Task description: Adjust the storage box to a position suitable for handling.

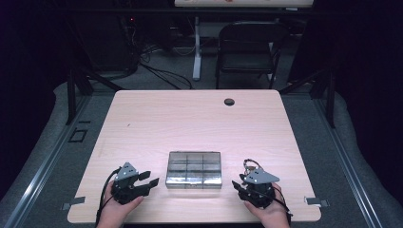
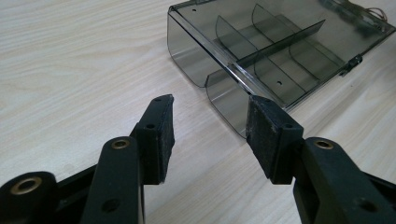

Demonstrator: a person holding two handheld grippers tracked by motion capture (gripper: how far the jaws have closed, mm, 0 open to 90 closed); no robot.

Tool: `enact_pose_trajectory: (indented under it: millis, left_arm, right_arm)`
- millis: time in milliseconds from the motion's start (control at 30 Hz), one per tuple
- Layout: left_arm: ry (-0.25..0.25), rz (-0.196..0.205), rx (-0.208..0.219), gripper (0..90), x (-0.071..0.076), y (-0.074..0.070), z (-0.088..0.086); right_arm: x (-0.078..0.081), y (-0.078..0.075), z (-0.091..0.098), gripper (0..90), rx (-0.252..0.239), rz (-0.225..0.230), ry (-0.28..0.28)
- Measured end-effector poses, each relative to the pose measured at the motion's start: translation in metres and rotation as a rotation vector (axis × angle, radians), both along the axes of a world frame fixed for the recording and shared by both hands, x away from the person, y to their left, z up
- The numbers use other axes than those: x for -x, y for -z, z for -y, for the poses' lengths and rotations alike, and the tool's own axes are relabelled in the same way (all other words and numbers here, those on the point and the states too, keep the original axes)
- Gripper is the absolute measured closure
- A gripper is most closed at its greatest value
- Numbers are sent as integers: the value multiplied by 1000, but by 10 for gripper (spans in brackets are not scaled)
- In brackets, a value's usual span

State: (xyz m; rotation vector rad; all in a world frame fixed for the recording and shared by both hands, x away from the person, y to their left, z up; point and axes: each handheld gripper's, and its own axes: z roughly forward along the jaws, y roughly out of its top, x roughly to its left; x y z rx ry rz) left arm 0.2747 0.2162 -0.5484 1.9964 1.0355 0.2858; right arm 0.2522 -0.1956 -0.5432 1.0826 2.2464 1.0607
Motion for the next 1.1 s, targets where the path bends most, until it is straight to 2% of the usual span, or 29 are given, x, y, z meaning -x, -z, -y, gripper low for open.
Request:
enact_pose_trajectory:
  millis: [333, 533, 600, 733, 800, 833, 933, 967, 1100]
  left_arm:
    - [-8, -7, 14, 520, 0, 1, 0]
    - [7, -8, -2, 500, 4, 2, 5]
    - [13, -8, -5, 500, 5, 2, 6]
    - [46, -14, -7, 555, 6, 2, 7]
    - [57, -24, 0, 595, 6, 3, 9]
    - [81, -41, 0, 622, 7, 2, 11]
    - [94, -38, -9, 662, 8, 2, 12]
    - [103, -33, -27, 677, 10, 2, 14]
    - [102, -37, -20, 720, 10, 2, 16]
  right_arm:
    - [1, -2, -5, 638, -18, 5, -13]
    - [-1, -1, -7, 690, -46, -16, -33]
    - [-1, -2, -8, 701, -38, -18, -41]
    - [0, -1, -12, 744, -29, -22, -57]
    - [1, -1, -14, 769, -21, -32, -70]
    - [1, 0, -16, 787, -14, -36, -76]
    - [2, 1, -18, 795, 2, -35, -87]
    - [2, 1, -18, 808, 8, -33, -83]
    - [0, 1, -18, 832, -25, -52, -84]
